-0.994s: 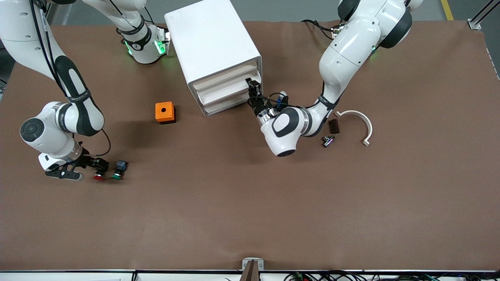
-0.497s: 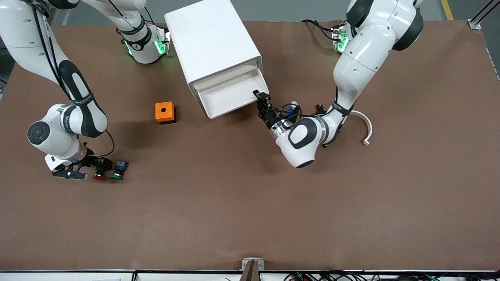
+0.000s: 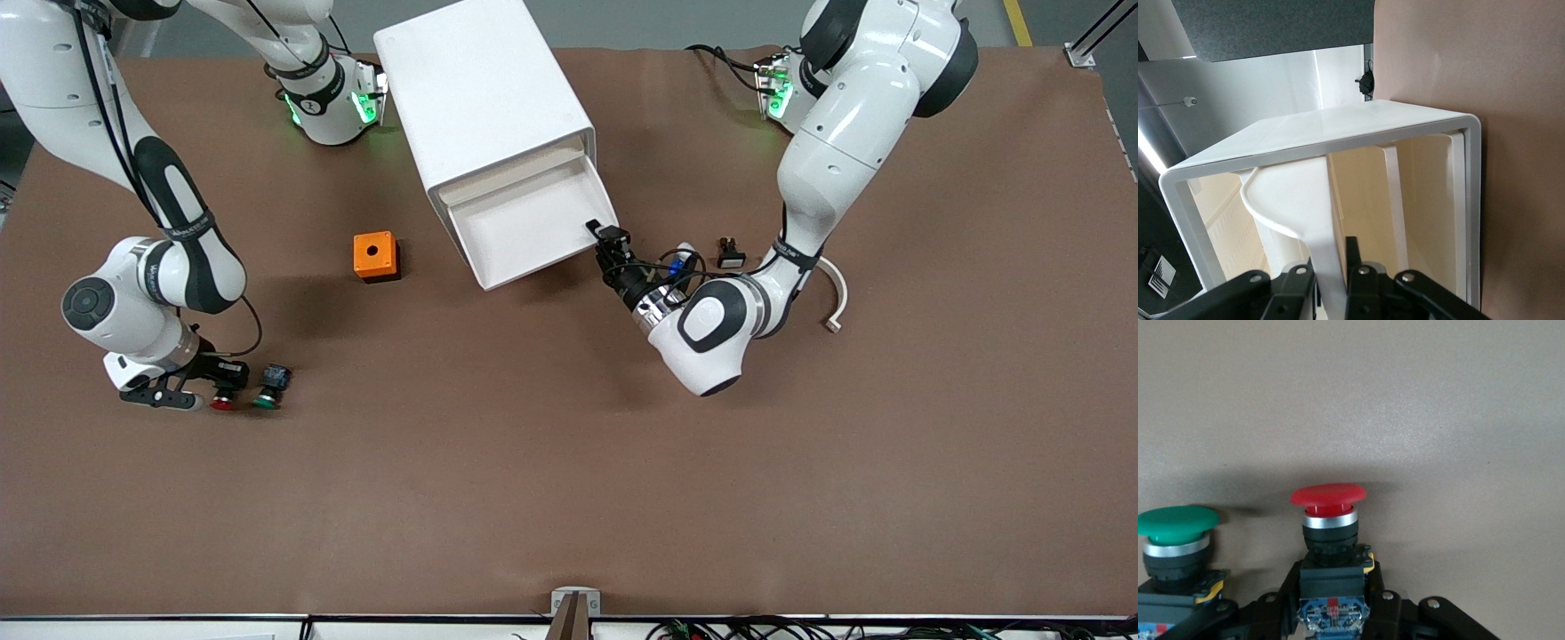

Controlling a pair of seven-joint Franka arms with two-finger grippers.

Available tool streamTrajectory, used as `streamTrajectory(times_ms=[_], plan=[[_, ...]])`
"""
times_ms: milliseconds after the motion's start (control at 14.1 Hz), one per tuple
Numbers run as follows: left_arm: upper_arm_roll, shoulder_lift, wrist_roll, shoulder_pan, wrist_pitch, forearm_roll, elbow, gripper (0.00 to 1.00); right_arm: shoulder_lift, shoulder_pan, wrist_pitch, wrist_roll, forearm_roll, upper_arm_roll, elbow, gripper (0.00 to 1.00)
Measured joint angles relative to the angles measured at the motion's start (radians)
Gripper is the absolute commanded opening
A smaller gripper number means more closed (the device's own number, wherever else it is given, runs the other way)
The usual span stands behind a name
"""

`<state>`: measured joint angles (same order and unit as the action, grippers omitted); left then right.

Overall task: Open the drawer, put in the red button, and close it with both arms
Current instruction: 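Lift the red button with the right gripper while the left gripper releases the drawer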

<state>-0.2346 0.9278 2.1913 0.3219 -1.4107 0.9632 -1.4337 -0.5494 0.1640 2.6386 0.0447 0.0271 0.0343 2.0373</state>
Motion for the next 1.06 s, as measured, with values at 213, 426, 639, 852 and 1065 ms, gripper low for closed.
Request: streamTrajectory(times_ms=[213, 426, 639, 852, 1065], plan=[[0.001, 0.000, -0.011, -0.001, -0.001, 0.000, 0.000, 1.00, 0.008, -0.002, -0.075, -0.042, -0.001, -0.019, -0.019, 0.00], [0.003, 0.000, -0.103, -0.016, -0.003, 0.000, 0.003, 1.00, 0.086, -0.041, -0.236, -0.181, -0.002, -0.060, -0.042, 0.00], [0.003, -0.003, -0.239, -0.052, -0.003, -0.003, 0.015, 1.00, 0.224, -0.134, -0.421, -0.449, -0.017, -0.126, -0.053, 0.00], [0.003, -0.019, -0.385, -0.106, 0.000, -0.045, 0.040, 1.00, 0.340, -0.288, -0.523, -0.797, -0.039, -0.193, -0.064, 0.00], [0.003, -0.056, -0.566, -0.139, 0.001, -0.156, 0.049, 1.00, 0.368, -0.479, -0.551, -1.137, -0.044, -0.215, -0.097, 0.00]])
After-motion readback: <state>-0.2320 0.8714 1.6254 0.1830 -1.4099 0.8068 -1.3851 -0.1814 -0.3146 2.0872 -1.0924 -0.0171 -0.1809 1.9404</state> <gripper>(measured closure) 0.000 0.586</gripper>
